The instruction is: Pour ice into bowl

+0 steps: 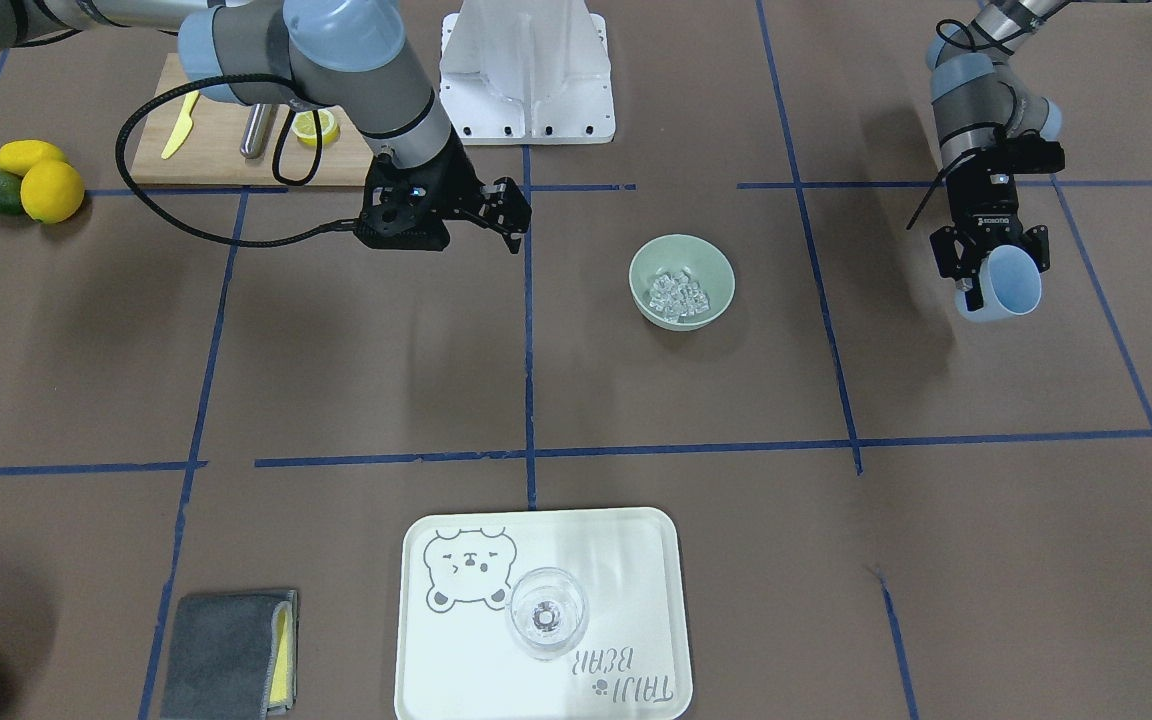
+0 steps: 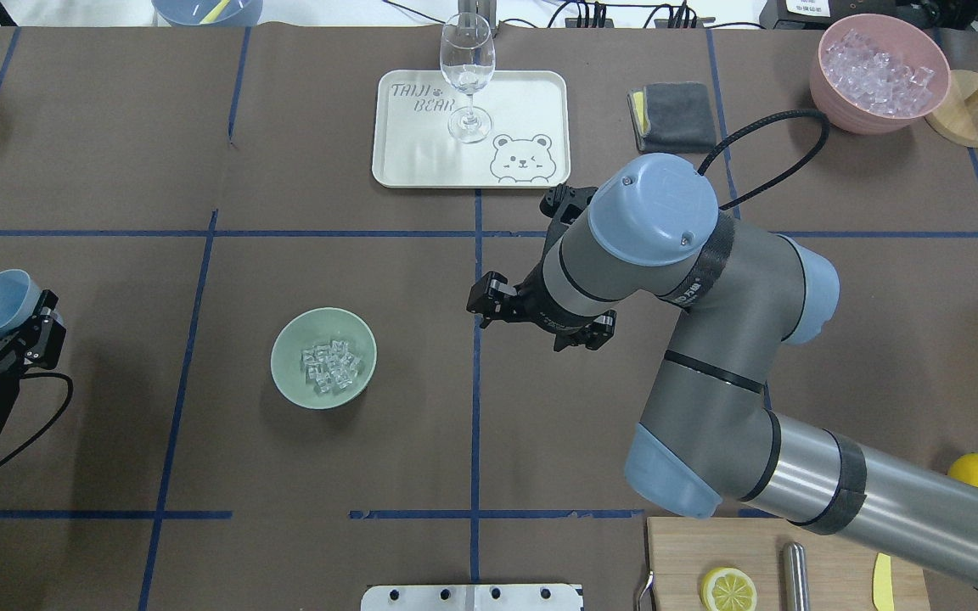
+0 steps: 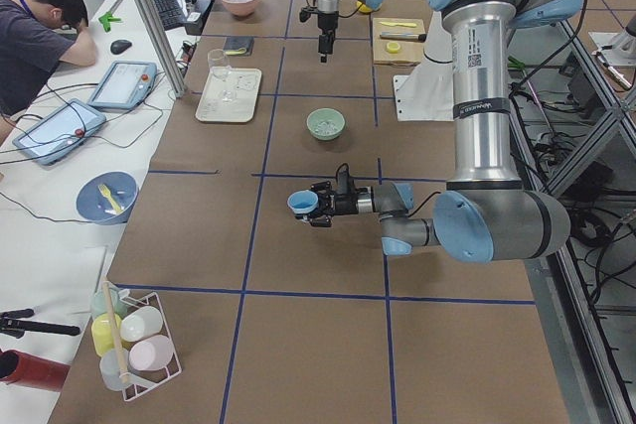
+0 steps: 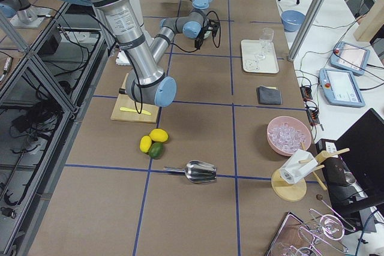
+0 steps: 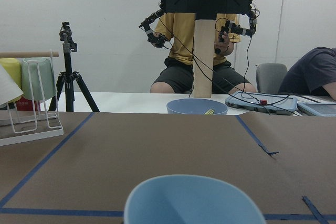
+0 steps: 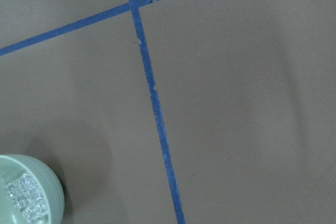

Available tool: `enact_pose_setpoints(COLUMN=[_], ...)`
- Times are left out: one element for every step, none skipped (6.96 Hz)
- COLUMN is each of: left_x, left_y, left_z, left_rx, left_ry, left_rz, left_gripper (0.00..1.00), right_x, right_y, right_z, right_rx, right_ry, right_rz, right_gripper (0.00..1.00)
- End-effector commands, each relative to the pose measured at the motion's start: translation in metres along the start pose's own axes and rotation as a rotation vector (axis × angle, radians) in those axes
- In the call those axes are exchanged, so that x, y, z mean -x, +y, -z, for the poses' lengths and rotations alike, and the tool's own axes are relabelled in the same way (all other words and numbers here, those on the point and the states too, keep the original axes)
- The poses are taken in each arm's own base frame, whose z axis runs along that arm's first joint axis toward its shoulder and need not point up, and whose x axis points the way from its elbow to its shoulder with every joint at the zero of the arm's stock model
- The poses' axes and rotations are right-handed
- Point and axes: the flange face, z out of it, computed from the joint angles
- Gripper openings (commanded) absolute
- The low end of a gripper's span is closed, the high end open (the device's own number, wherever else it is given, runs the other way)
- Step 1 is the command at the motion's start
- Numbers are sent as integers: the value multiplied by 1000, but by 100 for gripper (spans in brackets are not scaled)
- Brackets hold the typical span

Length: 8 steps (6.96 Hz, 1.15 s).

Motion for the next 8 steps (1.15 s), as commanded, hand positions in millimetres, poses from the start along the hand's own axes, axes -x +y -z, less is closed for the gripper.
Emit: enact_pose_setpoints(left_x=[-2, -3, -3, -3, -3, -1, -1, -1], left_y=[5, 6, 5, 7, 8, 8, 9, 10], left_z=[1, 1, 1, 1, 1, 1, 1, 1], left_rx=[0, 4, 5, 23, 24, 25, 26, 35], left_ry=[4, 6, 7, 13, 13, 12, 12, 15], left_rz=[3, 3, 0, -2, -2, -3, -4, -6], left_gripper=[0, 9, 23, 31, 40, 49, 63, 63], right_x=[0, 5, 12, 18, 19, 18, 19, 25], right_y=[0, 1, 8, 14, 16, 17, 19, 27], right_z=[0, 1, -1, -3, -5, -7, -11, -27], right_rx=[0, 1, 2, -8, -6, -3, -7, -19], right_ry=[1, -4, -10, -12, -11, -8, -4, 15], right_rz=[-1, 1, 2, 5, 7, 8, 10, 17], right_gripper=[100, 100, 100, 100, 100, 100, 100, 100])
